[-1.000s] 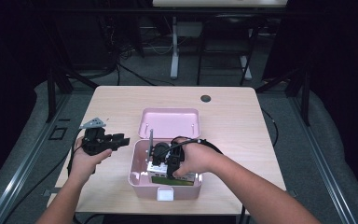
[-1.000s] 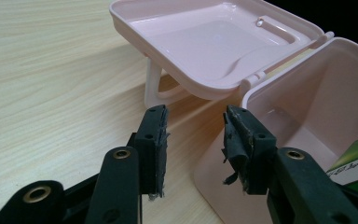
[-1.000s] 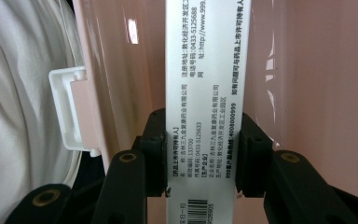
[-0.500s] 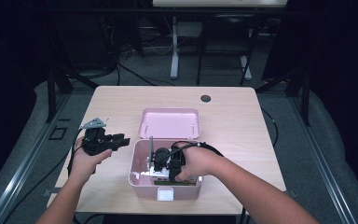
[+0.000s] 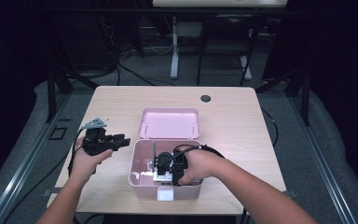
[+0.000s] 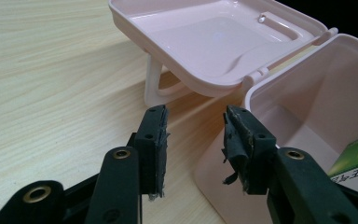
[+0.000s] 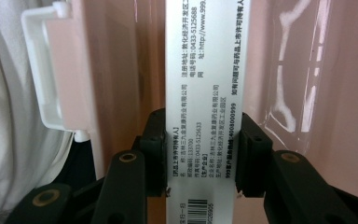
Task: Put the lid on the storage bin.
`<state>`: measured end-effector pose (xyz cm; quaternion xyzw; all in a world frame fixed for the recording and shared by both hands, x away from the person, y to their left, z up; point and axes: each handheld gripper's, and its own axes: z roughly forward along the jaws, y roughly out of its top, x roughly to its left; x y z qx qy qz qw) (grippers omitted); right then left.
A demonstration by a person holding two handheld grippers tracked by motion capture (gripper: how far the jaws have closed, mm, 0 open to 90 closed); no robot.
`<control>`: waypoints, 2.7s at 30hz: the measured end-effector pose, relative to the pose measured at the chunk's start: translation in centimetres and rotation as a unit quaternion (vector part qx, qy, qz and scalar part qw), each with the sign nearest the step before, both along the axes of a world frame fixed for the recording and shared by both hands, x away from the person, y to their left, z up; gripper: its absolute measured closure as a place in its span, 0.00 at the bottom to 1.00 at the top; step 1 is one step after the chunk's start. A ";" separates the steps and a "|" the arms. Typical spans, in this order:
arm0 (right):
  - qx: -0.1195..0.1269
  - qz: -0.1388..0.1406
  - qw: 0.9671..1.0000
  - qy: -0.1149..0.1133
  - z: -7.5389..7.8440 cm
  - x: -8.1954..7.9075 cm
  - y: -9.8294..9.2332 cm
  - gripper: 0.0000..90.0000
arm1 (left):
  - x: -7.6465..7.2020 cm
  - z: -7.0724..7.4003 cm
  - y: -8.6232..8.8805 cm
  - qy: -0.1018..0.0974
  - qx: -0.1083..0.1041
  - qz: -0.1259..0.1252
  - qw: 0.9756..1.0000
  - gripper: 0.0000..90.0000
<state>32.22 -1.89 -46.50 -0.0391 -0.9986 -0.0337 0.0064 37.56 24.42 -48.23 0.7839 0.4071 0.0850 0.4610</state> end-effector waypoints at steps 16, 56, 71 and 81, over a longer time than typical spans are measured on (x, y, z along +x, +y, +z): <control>-0.003 0.001 1.000 0.010 -0.7 0.2 0.1 0.68 | 0.0 0.0 0.1 0.000 0.002 0.001 1.000 0.66; 0.026 -0.020 0.999 0.020 -0.3 0.9 -0.3 0.66 | 0.0 0.0 0.1 0.000 -0.001 0.002 1.000 0.66; 0.028 0.001 1.000 0.014 0.6 0.4 -0.3 0.69 | 0.0 0.0 0.1 -0.001 -0.001 0.002 1.000 0.66; 0.026 0.000 1.000 0.018 0.6 0.4 -0.3 0.68 | 0.0 0.0 0.1 -0.001 0.000 0.001 1.000 0.66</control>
